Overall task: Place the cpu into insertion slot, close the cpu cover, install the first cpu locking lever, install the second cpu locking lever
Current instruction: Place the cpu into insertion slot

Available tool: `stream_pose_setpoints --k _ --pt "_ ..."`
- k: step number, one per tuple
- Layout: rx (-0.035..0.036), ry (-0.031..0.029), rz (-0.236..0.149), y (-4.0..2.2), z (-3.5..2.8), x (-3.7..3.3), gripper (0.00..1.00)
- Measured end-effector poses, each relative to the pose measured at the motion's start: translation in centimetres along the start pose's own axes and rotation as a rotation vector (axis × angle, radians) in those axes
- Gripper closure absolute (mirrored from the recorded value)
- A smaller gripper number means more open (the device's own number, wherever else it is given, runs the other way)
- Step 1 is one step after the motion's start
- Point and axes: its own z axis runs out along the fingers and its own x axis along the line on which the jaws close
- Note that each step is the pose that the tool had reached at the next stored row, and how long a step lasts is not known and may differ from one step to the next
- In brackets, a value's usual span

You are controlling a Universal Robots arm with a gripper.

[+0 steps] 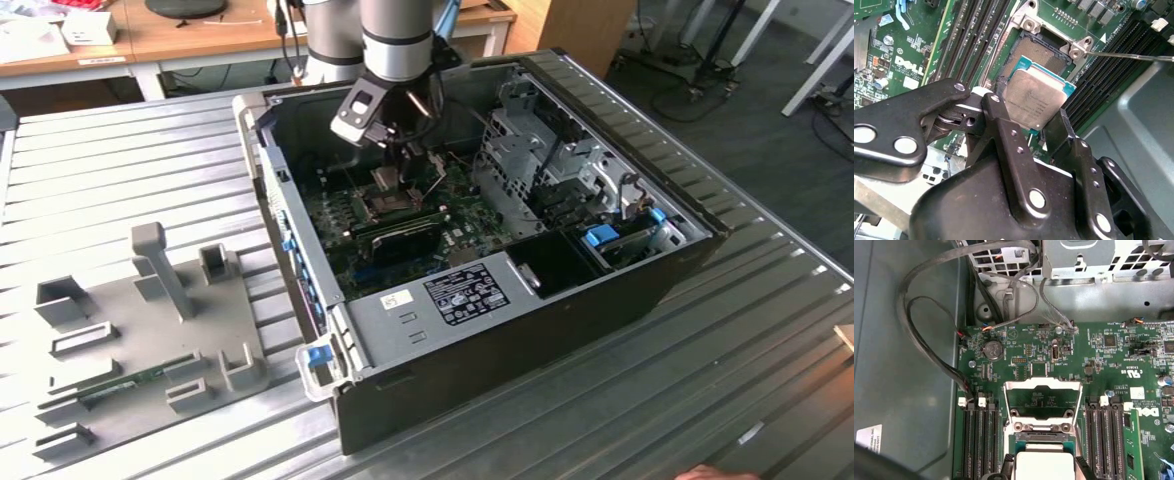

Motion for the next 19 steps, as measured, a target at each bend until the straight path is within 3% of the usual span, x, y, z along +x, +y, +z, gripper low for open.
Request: stream_pose_setpoints --k 5,19 --pt "0.0001 -0.0001 0.0 -0.24 0.39 -0.02 0.46" --pt "-0.0001 0.0004 0.0 -0.25 0.51 -0.02 0.46"
